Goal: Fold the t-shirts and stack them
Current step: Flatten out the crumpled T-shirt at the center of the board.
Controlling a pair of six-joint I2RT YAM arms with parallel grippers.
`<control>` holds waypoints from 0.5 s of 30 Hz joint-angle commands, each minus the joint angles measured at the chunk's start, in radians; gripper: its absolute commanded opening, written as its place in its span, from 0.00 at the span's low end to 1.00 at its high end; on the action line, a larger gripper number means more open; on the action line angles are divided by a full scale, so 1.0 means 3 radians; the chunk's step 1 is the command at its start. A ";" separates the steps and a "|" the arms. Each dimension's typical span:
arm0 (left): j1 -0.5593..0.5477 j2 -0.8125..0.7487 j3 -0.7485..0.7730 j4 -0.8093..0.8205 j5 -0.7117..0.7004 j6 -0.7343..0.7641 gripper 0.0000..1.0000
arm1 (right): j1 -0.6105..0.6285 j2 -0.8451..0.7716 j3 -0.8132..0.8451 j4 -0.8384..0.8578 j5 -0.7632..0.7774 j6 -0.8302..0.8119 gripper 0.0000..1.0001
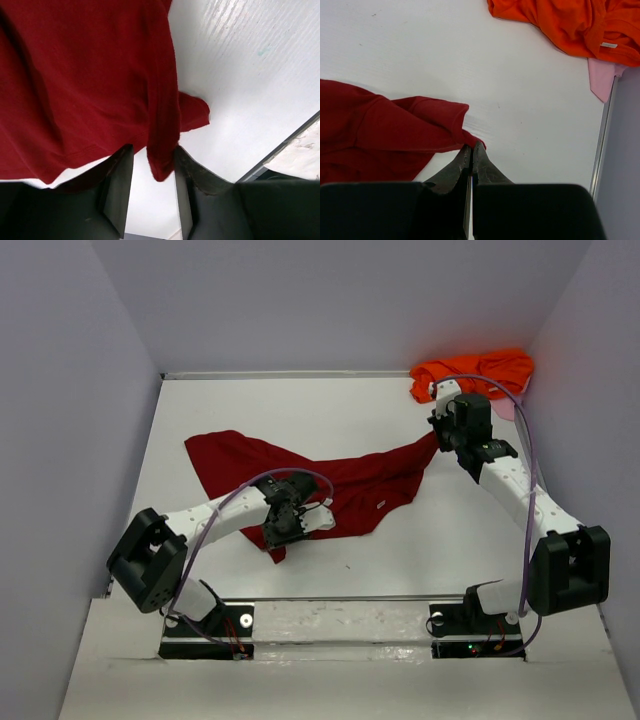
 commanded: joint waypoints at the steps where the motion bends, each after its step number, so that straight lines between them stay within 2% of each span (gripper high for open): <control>1: -0.0015 -0.0136 -0.0008 -0.0184 -0.0129 0.0036 0.38 | -0.0024 -0.0001 0.0010 0.0090 -0.0032 -0.0040 0.00; 2: -0.0015 -0.0136 -0.0034 -0.0174 -0.0135 0.0036 0.32 | -0.0024 -0.0001 0.0010 0.0095 -0.0032 -0.0040 0.00; 3: -0.0015 -0.0136 -0.0044 -0.0164 -0.0150 0.0026 0.10 | -0.0024 -0.0001 0.0010 0.0085 -0.0032 -0.0040 0.00; 4: -0.0015 -0.0146 -0.0065 -0.0144 -0.0180 0.0021 0.01 | -0.0024 0.0004 0.0005 0.0085 -0.0032 -0.0040 0.00; 11: 0.0026 -0.0279 -0.0044 -0.0001 -0.0298 0.0026 0.00 | -0.0024 -0.0021 0.0000 0.0095 -0.0011 -0.0045 0.00; 15: 0.0230 -0.0493 0.0200 0.0259 -0.0365 0.0036 0.00 | -0.0055 -0.0316 -0.0041 0.0202 -0.0016 0.0001 0.00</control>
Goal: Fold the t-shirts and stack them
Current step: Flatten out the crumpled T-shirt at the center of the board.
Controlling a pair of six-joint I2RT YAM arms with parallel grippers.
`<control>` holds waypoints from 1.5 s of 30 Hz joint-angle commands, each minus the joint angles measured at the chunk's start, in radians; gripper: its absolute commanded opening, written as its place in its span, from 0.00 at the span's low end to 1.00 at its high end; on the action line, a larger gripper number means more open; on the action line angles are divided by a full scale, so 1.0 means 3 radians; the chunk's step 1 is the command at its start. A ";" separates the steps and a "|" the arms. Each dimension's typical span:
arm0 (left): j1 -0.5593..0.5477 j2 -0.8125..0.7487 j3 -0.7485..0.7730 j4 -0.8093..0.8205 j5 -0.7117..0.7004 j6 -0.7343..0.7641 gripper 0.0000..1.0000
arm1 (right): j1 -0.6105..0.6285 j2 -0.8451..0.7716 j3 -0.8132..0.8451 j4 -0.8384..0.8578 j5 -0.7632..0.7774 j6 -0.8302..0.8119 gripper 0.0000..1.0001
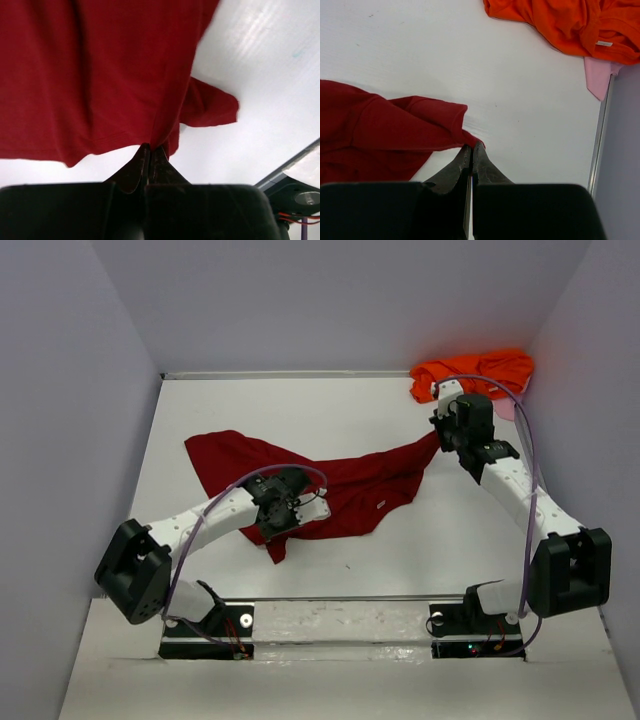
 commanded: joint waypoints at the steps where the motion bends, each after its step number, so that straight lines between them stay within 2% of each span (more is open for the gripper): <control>1: 0.0220 -0.0324 0.0387 0.0255 -0.0121 0.0013 0.00 | -0.0038 -0.0389 -0.0039 0.0234 -0.0009 0.0028 0.00; 4: 0.0583 -0.0565 0.0649 0.0572 0.0047 -0.0048 0.00 | -0.0038 -0.0669 -0.0019 0.0250 -0.0080 0.0125 0.00; 7: 0.0971 -0.0902 0.0706 0.0944 0.0160 -0.0115 0.00 | -0.0038 -0.0880 -0.0029 0.0265 -0.0172 0.0151 0.00; 9: 0.1237 -0.1192 0.0675 0.1276 0.0161 -0.0201 0.00 | -0.0069 -0.1033 -0.0034 0.0270 -0.0198 0.0161 0.00; 13: 0.1636 -0.1541 0.0680 0.1610 0.0064 -0.0186 0.00 | -0.0146 -0.1177 -0.0004 0.0270 -0.0229 0.0187 0.00; 20: 0.2082 -0.2032 0.0695 0.1984 -0.0064 -0.0099 0.00 | -0.0176 -0.1407 0.0251 0.0138 -0.0305 0.0202 0.00; 25: 0.2108 -0.2201 0.0777 0.2132 -0.0314 -0.0293 0.00 | -0.0176 -0.1529 0.0685 -0.0158 -0.0377 0.0294 0.00; 33: 0.2164 -0.2406 0.1145 0.1903 -0.0192 -0.0355 0.00 | -0.0176 -0.1733 0.1340 -0.0752 -0.0699 0.0396 0.00; 40: 0.2271 -0.2565 0.1309 0.1877 -0.0064 -0.0457 0.00 | -0.0243 -0.1923 0.1520 -0.0916 -0.0643 0.0406 0.00; 45: 0.2312 -0.2412 0.1513 0.1933 -0.0023 -0.0483 0.00 | -0.0304 -0.1699 0.1928 -0.0936 -0.0770 0.0493 0.00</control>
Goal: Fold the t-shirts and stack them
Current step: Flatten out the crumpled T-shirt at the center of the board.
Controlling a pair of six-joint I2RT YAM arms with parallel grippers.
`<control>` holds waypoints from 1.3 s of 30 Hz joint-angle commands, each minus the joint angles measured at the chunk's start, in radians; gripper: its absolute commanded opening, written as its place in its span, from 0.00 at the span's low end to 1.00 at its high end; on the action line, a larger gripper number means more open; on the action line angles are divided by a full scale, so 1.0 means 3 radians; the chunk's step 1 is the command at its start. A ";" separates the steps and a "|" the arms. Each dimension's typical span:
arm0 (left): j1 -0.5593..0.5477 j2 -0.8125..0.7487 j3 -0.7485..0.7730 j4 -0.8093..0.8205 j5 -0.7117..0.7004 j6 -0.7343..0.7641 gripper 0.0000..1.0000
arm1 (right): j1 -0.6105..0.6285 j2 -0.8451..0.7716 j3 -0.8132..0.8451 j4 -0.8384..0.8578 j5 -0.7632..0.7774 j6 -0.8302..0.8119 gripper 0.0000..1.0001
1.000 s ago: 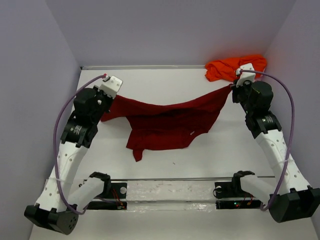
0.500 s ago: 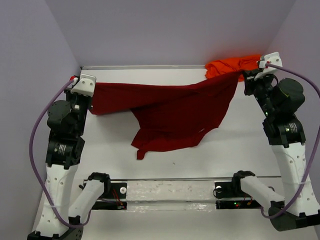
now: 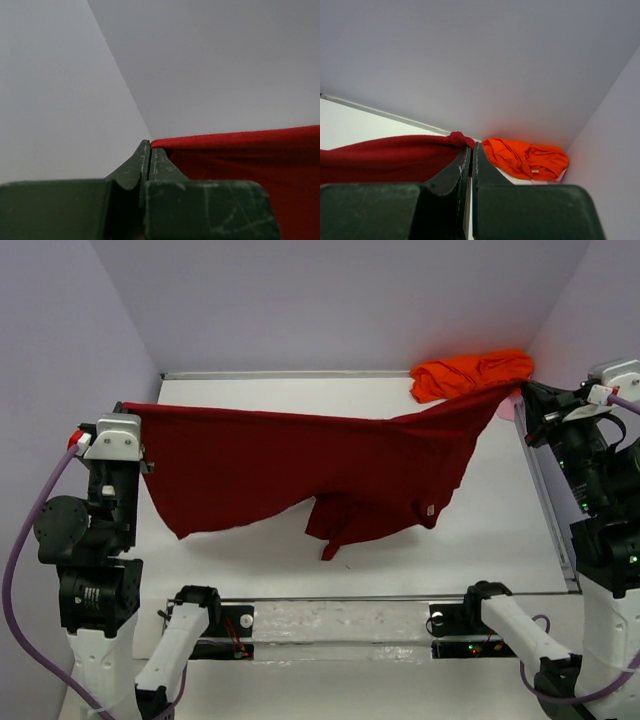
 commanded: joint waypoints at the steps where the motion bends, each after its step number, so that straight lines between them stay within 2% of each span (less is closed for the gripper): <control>1: 0.0049 0.0179 0.0248 0.0217 0.0021 -0.0058 0.00 | -0.0066 0.0317 0.0526 0.0043 -0.0071 0.0113 0.00; 5: 0.0069 0.0465 0.0493 0.0335 -0.0035 -0.0135 0.00 | -0.0102 0.0756 0.0925 0.0022 -0.0071 0.0139 0.00; 8: 0.0069 0.0807 0.0637 0.0330 -0.0035 -0.0171 0.00 | -0.0102 0.1068 0.1044 0.0068 -0.0071 0.0098 0.00; 11: 0.0120 0.1196 0.0602 0.0401 0.0001 -0.0186 0.00 | -0.0102 0.1610 0.1110 0.0170 0.0010 0.0057 0.00; 15: 0.0478 0.1701 0.0300 0.0789 0.0318 -0.0293 0.00 | -0.0245 0.2448 0.1370 0.0242 0.0062 0.0093 0.00; 17: 0.0621 0.1856 0.0259 0.0953 0.0374 -0.0354 0.00 | -0.0286 0.2628 0.1514 0.0247 0.0036 0.0144 0.00; 18: 0.0804 0.1953 0.0244 0.1050 0.0516 -0.0390 0.00 | -0.0286 0.2720 0.1651 0.0262 0.0056 0.0159 0.00; 20: 0.0989 0.2004 0.0274 0.1041 0.0583 -0.0416 0.00 | -0.0286 0.2736 0.1749 0.0257 0.0062 0.0170 0.00; 23: 0.1127 0.1837 0.0213 0.1046 0.0747 -0.0340 0.00 | -0.0317 0.2609 0.1709 0.0252 -0.0025 0.0154 0.00; 26: 0.1245 0.1418 0.0085 0.0939 0.0890 -0.0212 0.00 | -0.0317 0.2196 0.1475 0.0222 -0.0117 0.0159 0.00; 33: 0.1281 0.0236 -0.0084 0.0234 0.1268 -0.0099 0.00 | -0.0317 0.0587 0.0116 0.0201 -0.0301 0.0073 0.00; 39: 0.1281 -0.0290 0.0054 -0.0201 0.1458 -0.0170 0.00 | -0.0363 -0.0193 -0.0188 -0.0121 -0.0403 0.0093 0.00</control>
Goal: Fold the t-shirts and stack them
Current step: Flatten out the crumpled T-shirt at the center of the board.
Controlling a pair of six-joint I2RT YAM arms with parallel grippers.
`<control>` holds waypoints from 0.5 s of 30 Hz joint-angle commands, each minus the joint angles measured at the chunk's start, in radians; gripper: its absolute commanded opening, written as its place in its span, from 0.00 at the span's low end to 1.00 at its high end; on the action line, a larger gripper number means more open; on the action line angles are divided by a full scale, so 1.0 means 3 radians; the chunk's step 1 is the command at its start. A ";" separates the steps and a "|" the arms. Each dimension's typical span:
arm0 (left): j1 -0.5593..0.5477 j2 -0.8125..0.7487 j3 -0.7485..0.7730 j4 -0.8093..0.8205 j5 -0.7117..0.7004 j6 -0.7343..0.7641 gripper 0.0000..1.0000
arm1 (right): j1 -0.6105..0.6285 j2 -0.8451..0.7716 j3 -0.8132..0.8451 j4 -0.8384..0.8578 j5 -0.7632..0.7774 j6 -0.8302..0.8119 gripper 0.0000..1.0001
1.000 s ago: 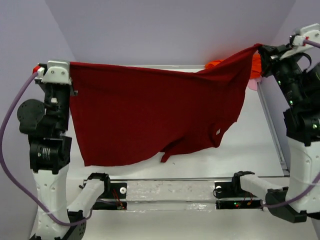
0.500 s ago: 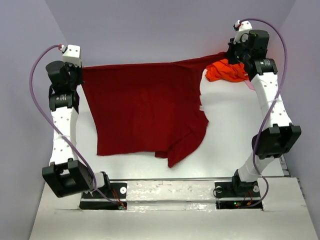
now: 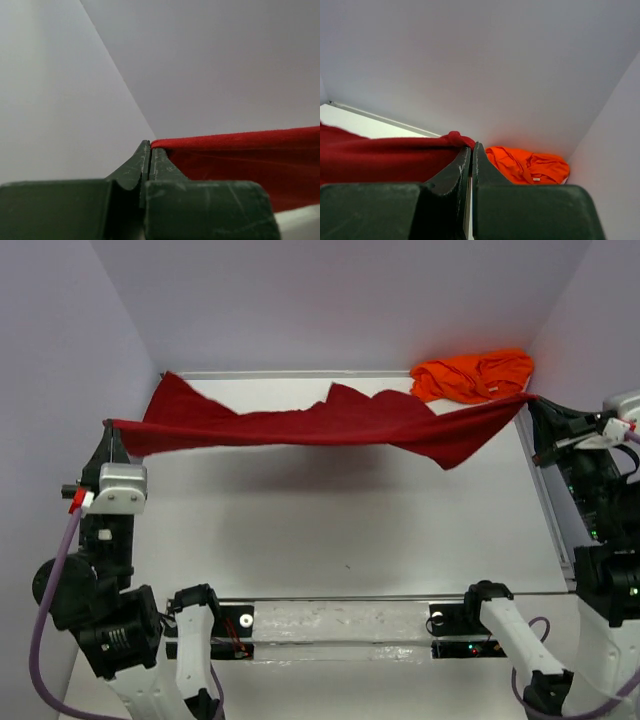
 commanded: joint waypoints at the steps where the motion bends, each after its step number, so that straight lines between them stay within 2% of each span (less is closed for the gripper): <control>1: 0.0041 -0.0038 0.0025 -0.0415 0.0158 -0.0008 0.00 | -0.0125 -0.0146 -0.0149 -0.0240 -0.0060 -0.0011 0.00; 5: 0.0036 0.0012 0.0148 -0.0359 0.0154 -0.0049 0.00 | -0.0187 -0.0055 0.0182 -0.0271 -0.0132 0.0075 0.00; 12: 0.0036 0.0972 0.0857 -0.0242 0.0092 -0.0376 0.00 | -0.0248 0.1124 0.1725 -0.0338 -0.0255 0.0306 0.00; 15: 0.0036 0.1305 0.1196 -0.0165 0.0046 -0.0504 0.00 | -0.0248 0.1519 0.2146 -0.0323 -0.0183 0.0255 0.00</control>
